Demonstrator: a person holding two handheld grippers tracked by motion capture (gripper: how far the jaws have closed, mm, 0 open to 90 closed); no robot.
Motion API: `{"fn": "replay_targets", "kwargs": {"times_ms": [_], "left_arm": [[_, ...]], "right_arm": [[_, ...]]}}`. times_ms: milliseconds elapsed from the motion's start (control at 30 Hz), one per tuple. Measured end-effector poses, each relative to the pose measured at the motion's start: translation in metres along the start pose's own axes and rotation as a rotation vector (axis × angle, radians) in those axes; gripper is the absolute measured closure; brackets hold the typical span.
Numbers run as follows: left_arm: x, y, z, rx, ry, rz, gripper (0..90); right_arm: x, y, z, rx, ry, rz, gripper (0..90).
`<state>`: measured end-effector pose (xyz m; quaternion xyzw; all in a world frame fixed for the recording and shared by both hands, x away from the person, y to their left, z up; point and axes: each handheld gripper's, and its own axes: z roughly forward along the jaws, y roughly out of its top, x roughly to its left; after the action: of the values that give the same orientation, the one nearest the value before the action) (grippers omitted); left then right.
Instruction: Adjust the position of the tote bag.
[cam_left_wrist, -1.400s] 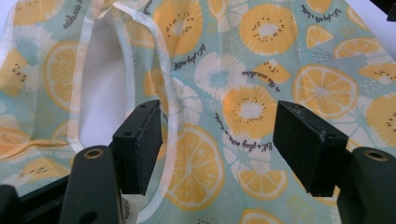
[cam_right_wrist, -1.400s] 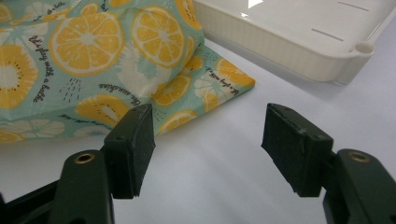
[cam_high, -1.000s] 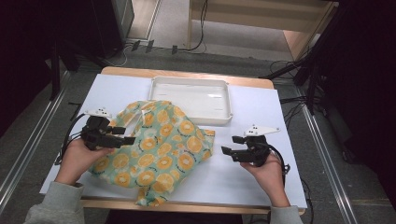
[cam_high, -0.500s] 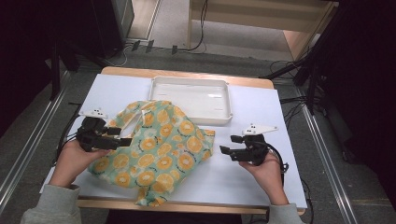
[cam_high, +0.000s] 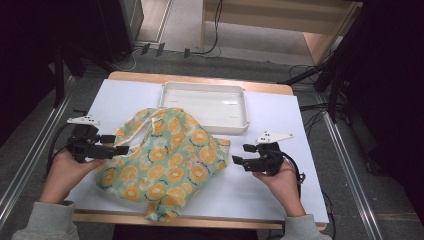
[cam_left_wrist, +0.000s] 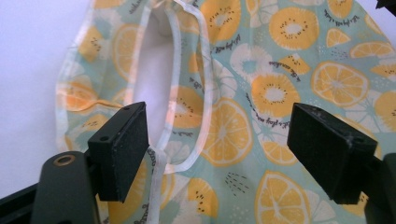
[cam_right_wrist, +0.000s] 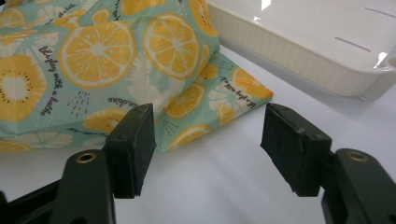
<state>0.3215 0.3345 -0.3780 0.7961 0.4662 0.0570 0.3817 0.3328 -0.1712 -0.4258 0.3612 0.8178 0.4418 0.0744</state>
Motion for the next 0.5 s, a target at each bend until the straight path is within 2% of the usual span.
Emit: {"fn": "replay_targets", "kwargs": {"times_ms": [133, 267, 333, 500], "left_arm": [[-0.001, 0.004, -0.009, -0.009, 0.003, 0.017, 20.5], [0.008, 0.009, -0.016, -0.020, 0.020, -0.001, 19.5], [0.015, 0.009, -0.014, -0.030, 0.018, -0.010, 19.1], [0.032, 0.009, 0.001, 0.017, 0.027, -0.045, 17.4]], "right_arm": [[-0.001, 0.000, 0.001, 0.007, 0.005, 0.003, 36.0], [-0.001, 0.000, 0.002, 0.008, 0.005, 0.002, 36.0], [-0.001, 0.000, 0.002, 0.009, 0.005, 0.002, 36.0], [-0.001, 0.000, 0.003, 0.014, 0.006, 0.001, 36.1]]}}
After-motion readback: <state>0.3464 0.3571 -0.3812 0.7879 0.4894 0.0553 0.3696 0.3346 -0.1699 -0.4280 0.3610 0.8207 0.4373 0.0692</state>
